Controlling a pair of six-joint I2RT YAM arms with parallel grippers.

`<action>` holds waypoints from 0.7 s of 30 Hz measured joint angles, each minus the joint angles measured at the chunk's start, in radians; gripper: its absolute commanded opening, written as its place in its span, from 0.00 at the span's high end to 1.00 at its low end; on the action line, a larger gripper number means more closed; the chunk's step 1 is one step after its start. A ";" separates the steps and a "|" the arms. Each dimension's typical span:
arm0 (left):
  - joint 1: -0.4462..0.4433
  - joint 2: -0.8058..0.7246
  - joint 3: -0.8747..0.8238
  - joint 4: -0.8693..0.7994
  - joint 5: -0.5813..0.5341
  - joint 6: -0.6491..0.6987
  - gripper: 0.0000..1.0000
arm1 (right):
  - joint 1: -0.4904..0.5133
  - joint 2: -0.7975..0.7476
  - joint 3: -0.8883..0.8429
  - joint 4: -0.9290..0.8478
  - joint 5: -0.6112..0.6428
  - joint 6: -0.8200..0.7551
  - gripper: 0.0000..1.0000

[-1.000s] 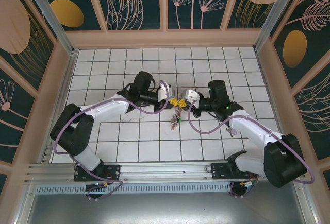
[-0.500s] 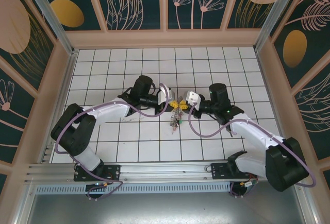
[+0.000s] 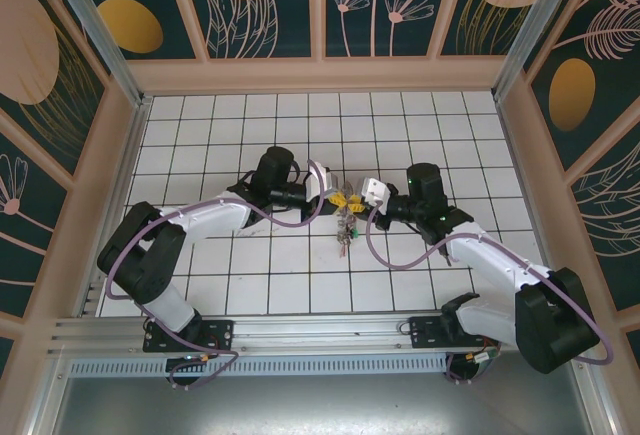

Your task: Put the keys on the keyring

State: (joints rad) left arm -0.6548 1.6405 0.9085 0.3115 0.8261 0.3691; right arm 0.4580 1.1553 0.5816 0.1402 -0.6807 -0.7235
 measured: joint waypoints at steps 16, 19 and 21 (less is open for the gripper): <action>0.000 -0.003 0.003 -0.014 -0.010 0.009 0.88 | -0.010 0.007 0.000 0.006 -0.021 0.000 1.00; 0.000 -0.003 0.023 -0.048 0.003 0.025 0.86 | -0.027 0.011 0.008 -0.007 -0.069 -0.003 1.00; 0.000 0.000 0.035 -0.065 0.007 0.034 0.85 | -0.039 0.024 0.027 -0.032 -0.093 -0.004 1.00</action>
State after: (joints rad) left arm -0.6548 1.6409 0.9432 0.2462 0.8330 0.4030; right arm 0.4191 1.1793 0.6090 0.1078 -0.7738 -0.7277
